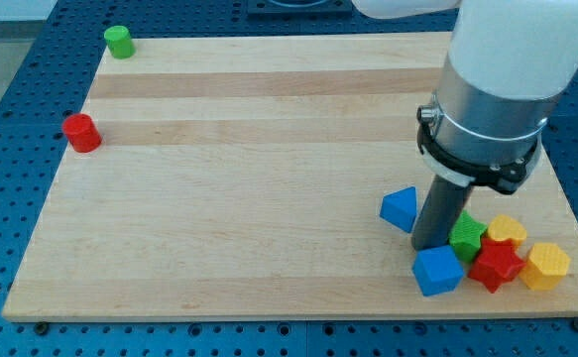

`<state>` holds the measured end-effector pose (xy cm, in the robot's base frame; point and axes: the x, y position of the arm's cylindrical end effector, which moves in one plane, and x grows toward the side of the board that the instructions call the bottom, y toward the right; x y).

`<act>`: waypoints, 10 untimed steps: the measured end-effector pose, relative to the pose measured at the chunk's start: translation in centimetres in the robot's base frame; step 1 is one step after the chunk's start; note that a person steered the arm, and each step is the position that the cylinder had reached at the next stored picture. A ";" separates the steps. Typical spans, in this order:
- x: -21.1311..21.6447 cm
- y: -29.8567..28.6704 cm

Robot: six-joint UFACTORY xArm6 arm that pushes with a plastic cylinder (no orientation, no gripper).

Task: Move the red circle to the right of the board

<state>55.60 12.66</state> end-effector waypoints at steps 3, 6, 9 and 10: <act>2.4 -14.6; 0.3 -32.4; -6.5 -43.0; -6.8 -43.2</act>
<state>48.82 -30.50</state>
